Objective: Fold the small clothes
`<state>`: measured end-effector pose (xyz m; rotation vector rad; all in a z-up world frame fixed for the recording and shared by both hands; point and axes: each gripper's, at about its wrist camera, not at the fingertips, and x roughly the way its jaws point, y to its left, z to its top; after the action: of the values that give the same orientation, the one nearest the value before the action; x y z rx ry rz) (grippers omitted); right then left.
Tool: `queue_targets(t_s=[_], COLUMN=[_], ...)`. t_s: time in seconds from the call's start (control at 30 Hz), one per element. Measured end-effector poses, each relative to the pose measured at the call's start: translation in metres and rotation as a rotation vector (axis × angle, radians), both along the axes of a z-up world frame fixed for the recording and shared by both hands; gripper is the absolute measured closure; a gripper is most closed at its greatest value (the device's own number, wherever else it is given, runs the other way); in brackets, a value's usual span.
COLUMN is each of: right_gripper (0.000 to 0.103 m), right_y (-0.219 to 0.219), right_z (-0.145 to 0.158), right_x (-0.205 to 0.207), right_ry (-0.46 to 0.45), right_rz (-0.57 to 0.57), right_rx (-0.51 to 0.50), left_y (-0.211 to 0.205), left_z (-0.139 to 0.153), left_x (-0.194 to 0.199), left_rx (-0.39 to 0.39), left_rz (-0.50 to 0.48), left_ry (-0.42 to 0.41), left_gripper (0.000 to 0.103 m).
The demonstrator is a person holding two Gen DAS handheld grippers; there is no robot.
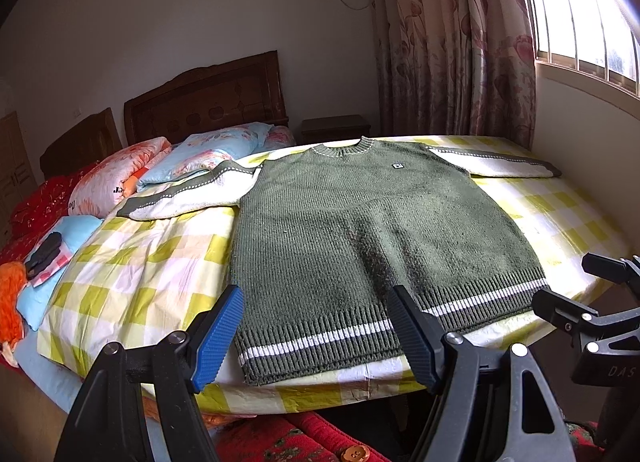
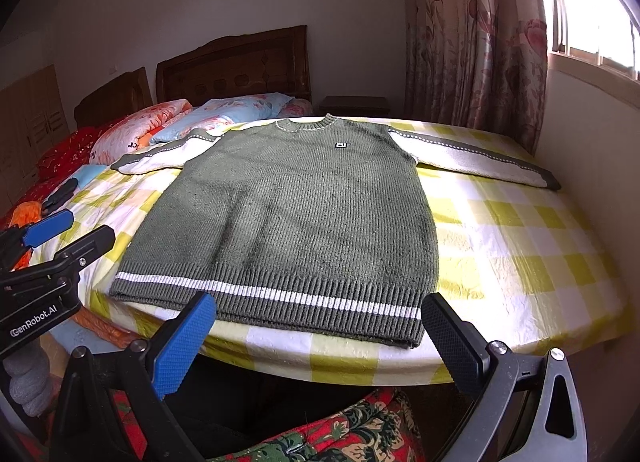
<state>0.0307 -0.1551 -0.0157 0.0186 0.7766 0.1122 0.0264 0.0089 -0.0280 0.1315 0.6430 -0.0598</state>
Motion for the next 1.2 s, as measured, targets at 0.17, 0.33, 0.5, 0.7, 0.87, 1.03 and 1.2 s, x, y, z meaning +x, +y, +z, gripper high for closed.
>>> queue_targets(t_s=[0.17,0.33,0.5,0.7,0.87,1.03,1.2], right_gripper=[0.000,0.000,0.000,0.000,0.000,0.000,0.000], right_y=[-0.022,-0.053,-0.154,-0.292,-0.348,-0.372,-0.383], right_z=[-0.015,-0.011,-0.008,-0.047,-0.063,-0.068,-0.075], right_x=[0.011,0.034,0.109,0.205,0.263,0.304,0.317], right_ry=[0.055,0.058,0.066,0.172,0.167,0.097,0.019], right_rz=[-0.062,-0.118,-0.316,-0.604,-0.642,-0.657,-0.619], right_rx=[0.070,0.085,0.207,0.352,0.290,0.319,0.542], left_y=[-0.005,-0.023,-0.040,-0.052,-0.040,-0.022,-0.024], left_z=[-0.011,-0.008,0.003,-0.021,-0.052,-0.084,-0.088], left_x=[0.009,0.044,0.143,0.268,0.311,0.320,0.315], left_rx=[0.011,0.067,0.043,0.055,-0.017,-0.098,-0.071], left_rz=[-0.019,-0.069,-0.079,-0.007,0.008,-0.008,-0.049], left_ry=[0.037,0.074,0.058,0.081,0.181,0.263,0.272], left_gripper=[0.027,0.027,0.027,0.027,0.027,0.026,0.016])
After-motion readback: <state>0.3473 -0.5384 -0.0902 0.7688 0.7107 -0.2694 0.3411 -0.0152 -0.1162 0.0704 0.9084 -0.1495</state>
